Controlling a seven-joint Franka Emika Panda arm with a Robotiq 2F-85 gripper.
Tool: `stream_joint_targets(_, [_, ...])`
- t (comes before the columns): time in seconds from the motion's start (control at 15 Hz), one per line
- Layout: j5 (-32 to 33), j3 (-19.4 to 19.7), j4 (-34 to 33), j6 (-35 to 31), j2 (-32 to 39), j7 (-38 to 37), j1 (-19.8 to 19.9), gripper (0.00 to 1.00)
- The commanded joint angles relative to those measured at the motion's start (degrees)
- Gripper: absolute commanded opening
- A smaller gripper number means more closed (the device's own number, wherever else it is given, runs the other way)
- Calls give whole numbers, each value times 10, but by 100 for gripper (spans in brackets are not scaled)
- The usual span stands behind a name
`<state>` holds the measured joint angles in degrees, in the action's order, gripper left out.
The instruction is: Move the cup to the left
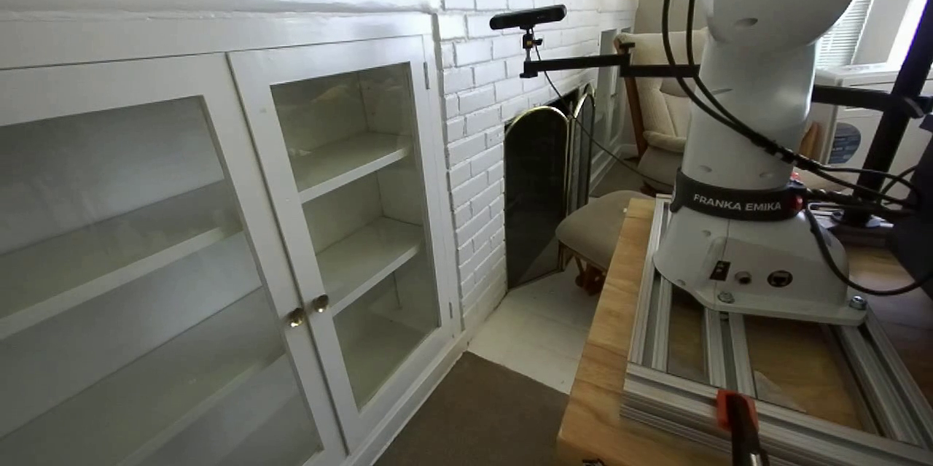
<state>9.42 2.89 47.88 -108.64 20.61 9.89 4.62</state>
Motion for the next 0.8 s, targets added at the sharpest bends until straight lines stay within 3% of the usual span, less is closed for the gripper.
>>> stream_joint_targets(0.0, [-5,-25,36,-54,-34,57,-20,2])
stream_joint_targets(0.4, [-24,-87,62,-96,-71,178,-52,2])
stream_joint_targets(0.73, [-77,-137,121,-67,-132,283,-50,2])
